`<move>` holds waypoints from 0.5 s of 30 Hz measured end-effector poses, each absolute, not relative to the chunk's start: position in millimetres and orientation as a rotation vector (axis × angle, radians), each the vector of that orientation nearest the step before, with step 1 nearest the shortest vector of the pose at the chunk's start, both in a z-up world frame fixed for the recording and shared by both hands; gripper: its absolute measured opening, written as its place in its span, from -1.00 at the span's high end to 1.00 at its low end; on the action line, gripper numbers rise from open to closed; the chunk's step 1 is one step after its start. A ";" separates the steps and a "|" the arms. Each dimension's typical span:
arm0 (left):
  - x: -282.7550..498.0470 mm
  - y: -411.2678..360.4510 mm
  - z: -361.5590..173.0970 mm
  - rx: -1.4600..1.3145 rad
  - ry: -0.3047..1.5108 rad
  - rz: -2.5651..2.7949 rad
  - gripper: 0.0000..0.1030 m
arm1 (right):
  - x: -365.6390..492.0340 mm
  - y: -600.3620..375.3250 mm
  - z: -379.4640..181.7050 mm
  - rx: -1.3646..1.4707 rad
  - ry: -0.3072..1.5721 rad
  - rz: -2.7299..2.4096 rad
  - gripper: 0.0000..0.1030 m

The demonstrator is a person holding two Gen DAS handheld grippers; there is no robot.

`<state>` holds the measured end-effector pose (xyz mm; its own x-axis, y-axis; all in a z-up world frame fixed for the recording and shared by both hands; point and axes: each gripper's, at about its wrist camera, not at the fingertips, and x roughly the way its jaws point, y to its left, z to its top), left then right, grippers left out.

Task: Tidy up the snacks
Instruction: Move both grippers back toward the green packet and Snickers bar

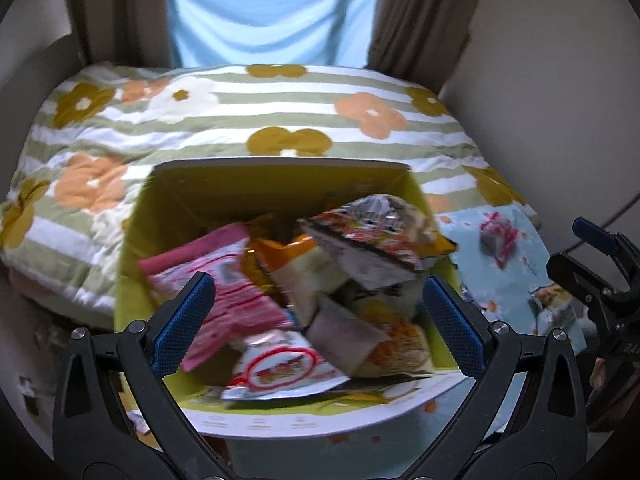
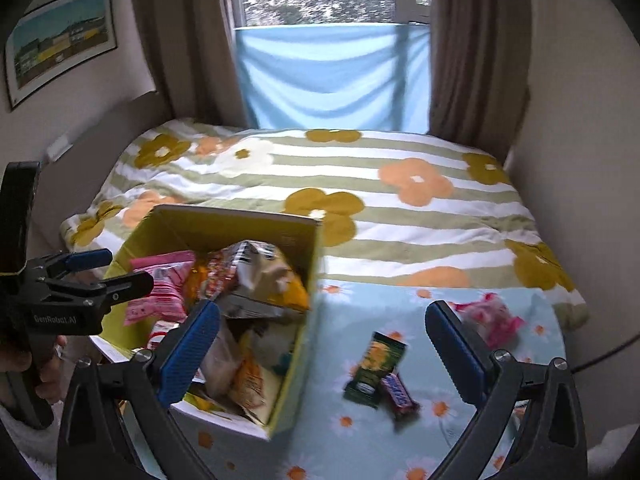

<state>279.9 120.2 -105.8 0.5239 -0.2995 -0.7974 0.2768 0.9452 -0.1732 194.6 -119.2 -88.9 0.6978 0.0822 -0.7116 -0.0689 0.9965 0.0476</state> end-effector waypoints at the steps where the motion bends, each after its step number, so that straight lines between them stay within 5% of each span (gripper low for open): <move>1: 278.6 114.3 -104.4 -0.024 0.955 -0.353 -1.00 | 192.5 -124.5 -87.5 0.019 0.790 0.071 -0.99; 15: 247.7 -10.6 -93.8 0.032 0.942 -0.354 -1.00 | 165.4 -236.6 -97.0 0.033 0.792 0.068 -0.99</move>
<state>247.7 -10.6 -93.8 0.5351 -0.2831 -0.7959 0.3106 0.9421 -0.1263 165.4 -236.6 -97.0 0.7001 0.0736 -0.7103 -0.0486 0.9973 0.0554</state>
